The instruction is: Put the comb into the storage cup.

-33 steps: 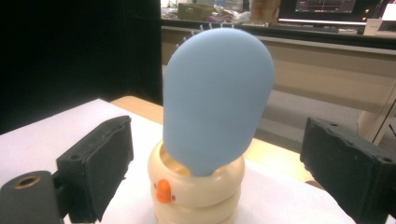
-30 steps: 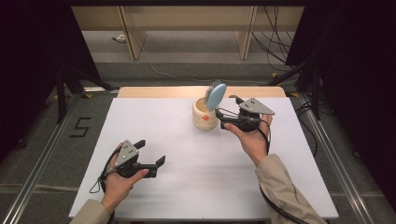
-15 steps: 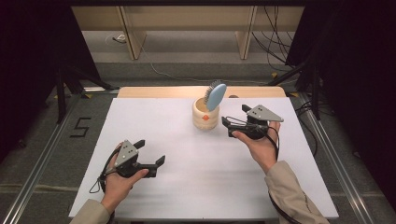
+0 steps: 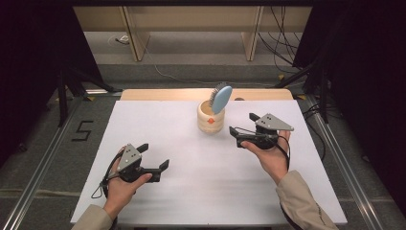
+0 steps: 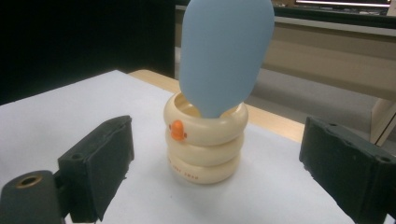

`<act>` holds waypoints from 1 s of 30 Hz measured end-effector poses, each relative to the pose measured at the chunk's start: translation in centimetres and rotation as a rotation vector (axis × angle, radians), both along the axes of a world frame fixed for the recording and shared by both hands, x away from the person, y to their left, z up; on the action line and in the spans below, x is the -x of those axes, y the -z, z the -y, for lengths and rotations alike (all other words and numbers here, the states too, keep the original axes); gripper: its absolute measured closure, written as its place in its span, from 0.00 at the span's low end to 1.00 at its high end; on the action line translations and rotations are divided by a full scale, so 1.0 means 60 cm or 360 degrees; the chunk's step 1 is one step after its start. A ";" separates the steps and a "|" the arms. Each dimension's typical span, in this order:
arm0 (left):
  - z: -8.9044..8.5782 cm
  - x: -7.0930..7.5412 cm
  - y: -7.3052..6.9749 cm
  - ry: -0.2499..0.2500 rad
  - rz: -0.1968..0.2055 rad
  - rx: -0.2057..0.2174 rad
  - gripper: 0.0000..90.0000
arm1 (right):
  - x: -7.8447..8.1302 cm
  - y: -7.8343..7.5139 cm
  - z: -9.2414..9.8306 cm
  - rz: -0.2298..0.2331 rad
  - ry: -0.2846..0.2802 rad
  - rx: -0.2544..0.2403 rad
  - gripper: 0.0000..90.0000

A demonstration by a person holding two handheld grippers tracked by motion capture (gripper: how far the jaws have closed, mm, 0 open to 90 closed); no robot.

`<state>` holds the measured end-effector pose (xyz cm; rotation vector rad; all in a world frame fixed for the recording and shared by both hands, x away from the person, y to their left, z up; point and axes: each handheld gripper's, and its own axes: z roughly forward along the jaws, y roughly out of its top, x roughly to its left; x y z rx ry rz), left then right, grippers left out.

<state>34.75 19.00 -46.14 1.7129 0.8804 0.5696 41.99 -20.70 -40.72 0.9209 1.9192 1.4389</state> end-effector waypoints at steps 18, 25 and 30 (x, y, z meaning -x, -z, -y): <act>-0.002 0.000 0.000 -0.0001 -0.0005 0.0004 0.03 | 0.037 0.011 0.041 -0.0031 -0.0017 0.0004 0.14; -0.002 0.000 0.001 -0.0001 -0.0006 0.0001 0.03 | 0.053 0.018 0.058 -0.0043 -0.0016 0.0018 0.14; -0.002 0.000 0.002 -0.0001 -0.0008 -0.0002 0.03 | 0.064 0.024 0.070 -0.0055 -0.0022 0.0043 0.14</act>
